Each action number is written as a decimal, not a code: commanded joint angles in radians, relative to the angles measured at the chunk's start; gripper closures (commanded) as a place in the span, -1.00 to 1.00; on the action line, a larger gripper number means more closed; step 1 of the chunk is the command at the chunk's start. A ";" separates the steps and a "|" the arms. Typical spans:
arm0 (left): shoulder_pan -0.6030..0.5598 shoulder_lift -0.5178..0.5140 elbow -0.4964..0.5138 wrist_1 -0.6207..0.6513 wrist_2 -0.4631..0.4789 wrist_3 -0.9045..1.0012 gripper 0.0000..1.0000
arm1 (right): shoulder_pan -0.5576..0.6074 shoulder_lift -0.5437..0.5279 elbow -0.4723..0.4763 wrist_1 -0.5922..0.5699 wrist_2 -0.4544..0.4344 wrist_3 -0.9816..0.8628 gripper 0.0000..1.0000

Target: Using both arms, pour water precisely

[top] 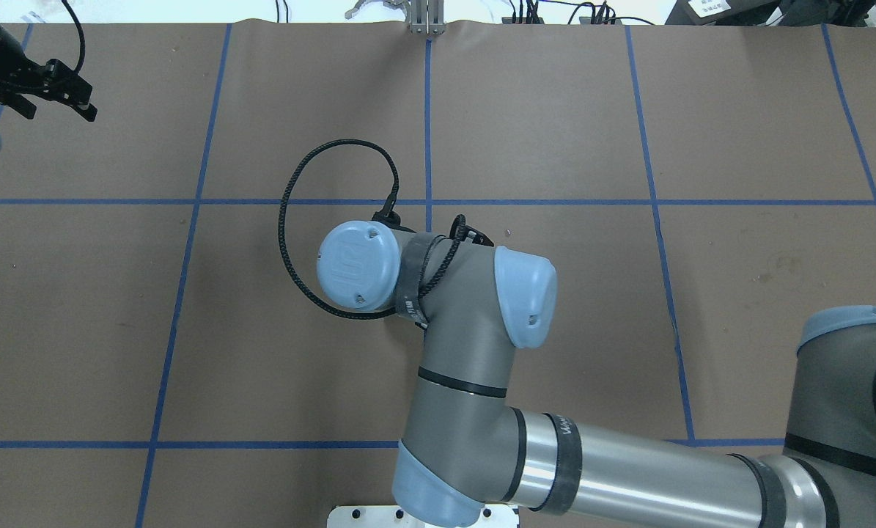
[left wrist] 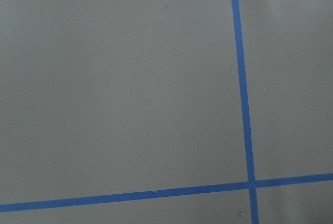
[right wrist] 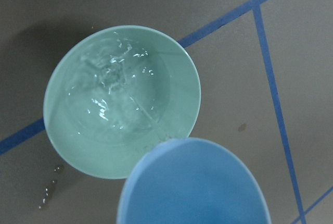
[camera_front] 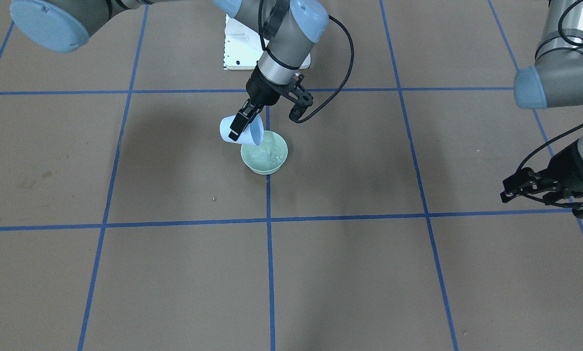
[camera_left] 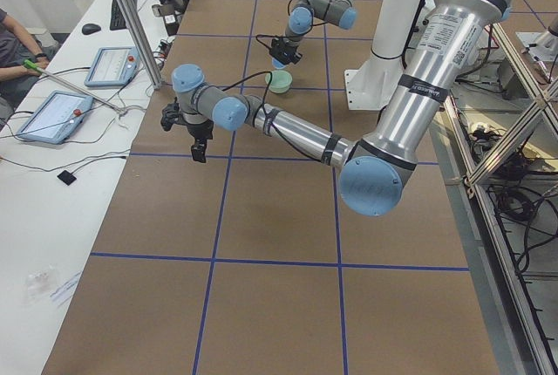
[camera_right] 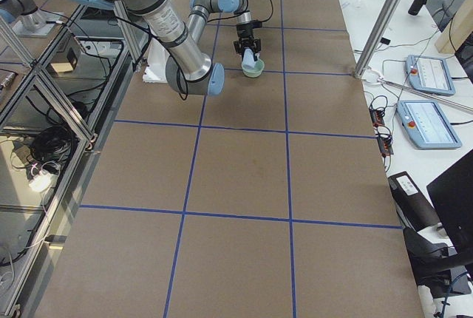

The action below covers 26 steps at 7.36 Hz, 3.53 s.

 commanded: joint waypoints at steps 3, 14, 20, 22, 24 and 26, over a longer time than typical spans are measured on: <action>0.002 -0.007 -0.017 0.006 0.004 -0.002 -0.99 | 0.041 -0.345 0.277 0.490 0.024 0.325 0.72; -0.002 0.004 -0.070 0.008 0.013 -0.011 -0.99 | 0.511 -1.127 -0.152 2.068 0.345 0.529 0.72; -0.002 0.012 -0.070 0.008 0.013 -0.009 -0.99 | 0.514 -1.127 -0.259 2.192 0.236 0.455 0.67; -0.002 0.016 -0.068 0.008 0.013 -0.008 -0.99 | 0.512 -1.090 -0.308 2.191 0.230 0.408 0.63; 0.000 0.018 -0.070 0.008 0.013 -0.008 -0.99 | 0.512 -1.073 -0.328 2.192 0.230 0.398 0.59; 0.000 0.016 -0.070 0.008 0.013 -0.008 -0.99 | 0.512 -1.067 -0.345 2.191 0.228 0.398 0.35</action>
